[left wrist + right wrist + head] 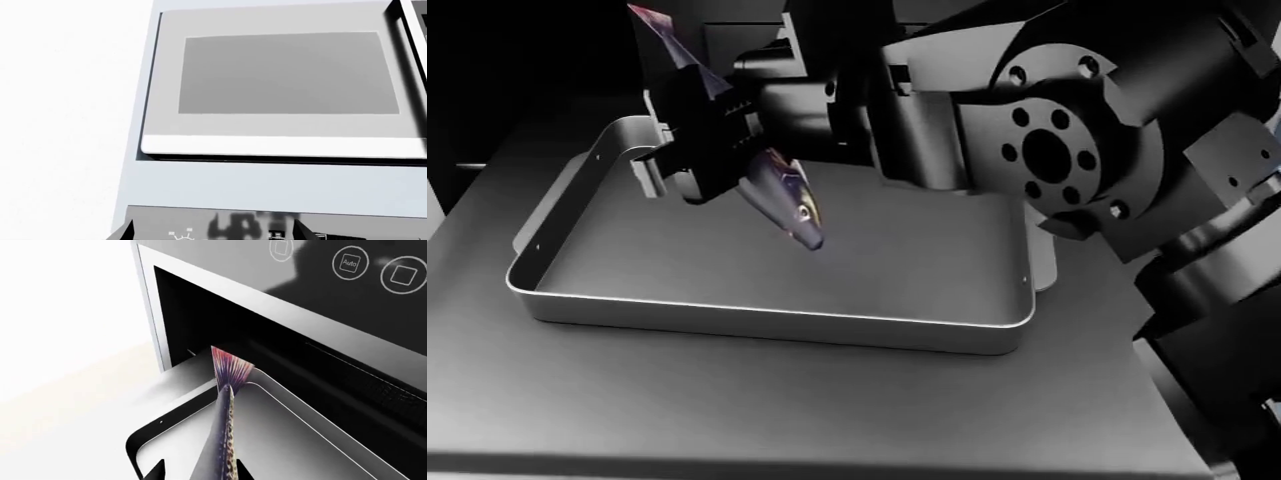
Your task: Pick the fish from the top rack in the oven and place it on the plate on the counter.
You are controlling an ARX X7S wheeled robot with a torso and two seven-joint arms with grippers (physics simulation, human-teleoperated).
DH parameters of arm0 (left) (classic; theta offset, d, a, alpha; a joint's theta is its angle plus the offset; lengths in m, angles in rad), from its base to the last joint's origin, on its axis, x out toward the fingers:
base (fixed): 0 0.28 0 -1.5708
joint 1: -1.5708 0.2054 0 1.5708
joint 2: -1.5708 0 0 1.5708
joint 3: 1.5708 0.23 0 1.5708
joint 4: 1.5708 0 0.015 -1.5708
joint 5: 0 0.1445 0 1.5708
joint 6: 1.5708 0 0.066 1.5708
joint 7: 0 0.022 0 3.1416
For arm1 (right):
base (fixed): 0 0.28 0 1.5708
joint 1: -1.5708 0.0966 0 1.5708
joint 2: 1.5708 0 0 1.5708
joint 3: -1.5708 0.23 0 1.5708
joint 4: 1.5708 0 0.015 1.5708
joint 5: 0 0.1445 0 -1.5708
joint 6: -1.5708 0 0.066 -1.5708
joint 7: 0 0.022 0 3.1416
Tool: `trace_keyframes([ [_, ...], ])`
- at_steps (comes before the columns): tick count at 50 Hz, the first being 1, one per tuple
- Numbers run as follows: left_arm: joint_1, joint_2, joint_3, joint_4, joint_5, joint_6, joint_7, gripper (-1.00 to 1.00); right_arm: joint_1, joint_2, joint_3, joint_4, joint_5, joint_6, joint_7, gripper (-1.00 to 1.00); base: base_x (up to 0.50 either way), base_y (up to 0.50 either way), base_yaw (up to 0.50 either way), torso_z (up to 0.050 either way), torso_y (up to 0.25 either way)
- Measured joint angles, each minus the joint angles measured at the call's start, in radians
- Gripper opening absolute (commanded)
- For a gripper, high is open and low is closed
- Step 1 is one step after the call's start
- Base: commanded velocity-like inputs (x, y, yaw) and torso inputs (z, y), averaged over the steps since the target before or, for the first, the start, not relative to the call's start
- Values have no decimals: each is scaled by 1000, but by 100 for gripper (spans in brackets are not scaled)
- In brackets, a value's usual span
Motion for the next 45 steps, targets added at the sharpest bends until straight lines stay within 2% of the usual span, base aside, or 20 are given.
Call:
trace_keyframes([
  [33,31,-16,24,0,39,38,10,100,-27,52,70,-183,117,13,111,-100,0,0,0,0,0],
  [45,23,-18,36,-4,41,43,9,100,-24,53,74,-197,127,15,118,-100,-426,-337,0,0,0],
])
